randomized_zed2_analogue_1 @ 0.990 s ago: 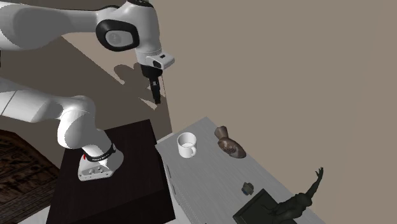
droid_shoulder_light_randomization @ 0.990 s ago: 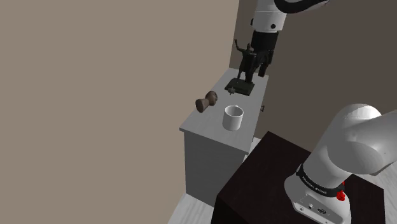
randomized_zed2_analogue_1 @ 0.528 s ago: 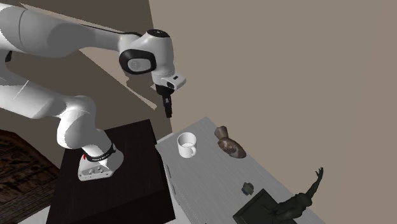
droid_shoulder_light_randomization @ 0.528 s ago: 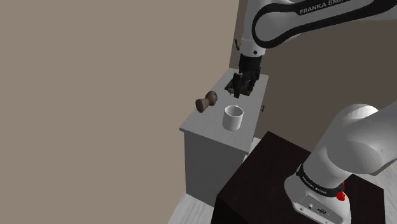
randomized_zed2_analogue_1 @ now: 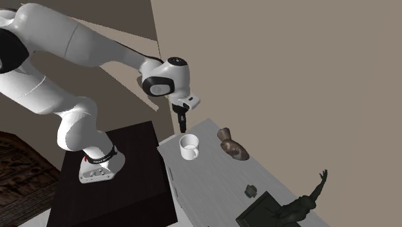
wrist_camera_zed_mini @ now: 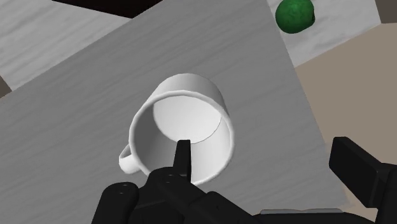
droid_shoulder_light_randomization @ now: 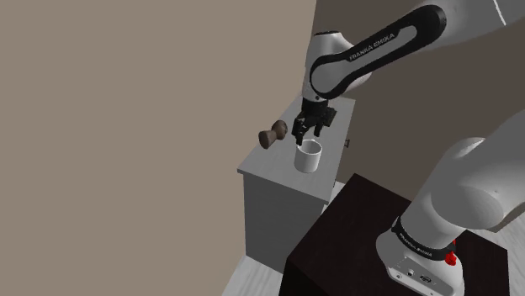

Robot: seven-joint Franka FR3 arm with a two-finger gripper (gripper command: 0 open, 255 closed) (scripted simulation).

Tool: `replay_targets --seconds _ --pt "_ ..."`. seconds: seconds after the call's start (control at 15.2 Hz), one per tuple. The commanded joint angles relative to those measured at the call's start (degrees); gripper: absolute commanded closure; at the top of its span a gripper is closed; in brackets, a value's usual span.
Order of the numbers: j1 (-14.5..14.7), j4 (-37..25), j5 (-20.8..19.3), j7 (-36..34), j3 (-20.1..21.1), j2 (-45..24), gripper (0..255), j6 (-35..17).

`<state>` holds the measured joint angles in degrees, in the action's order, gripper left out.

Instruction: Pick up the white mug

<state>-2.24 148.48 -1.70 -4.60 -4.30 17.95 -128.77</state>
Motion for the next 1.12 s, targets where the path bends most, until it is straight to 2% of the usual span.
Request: replay_targets --seconds 0.0,0.2,0.66,0.86,0.92,1.06 --pt "-0.24 -0.14 0.01 -0.19 -0.32 -4.37 0 -4.43" --pt "-0.52 -1.27 0.30 -0.37 -0.77 -11.33 0 -10.37" --pt "-0.43 -0.10 0.87 0.03 -0.84 -16.37 0 -16.57" --pt "-0.43 -0.04 0.93 0.07 -0.84 -16.82 0 -17.08" --pt "-0.44 -0.11 0.93 0.10 -0.85 -16.85 255 -17.03" --pt "-0.45 -0.09 0.93 0.13 -0.87 -16.84 255 -17.04"
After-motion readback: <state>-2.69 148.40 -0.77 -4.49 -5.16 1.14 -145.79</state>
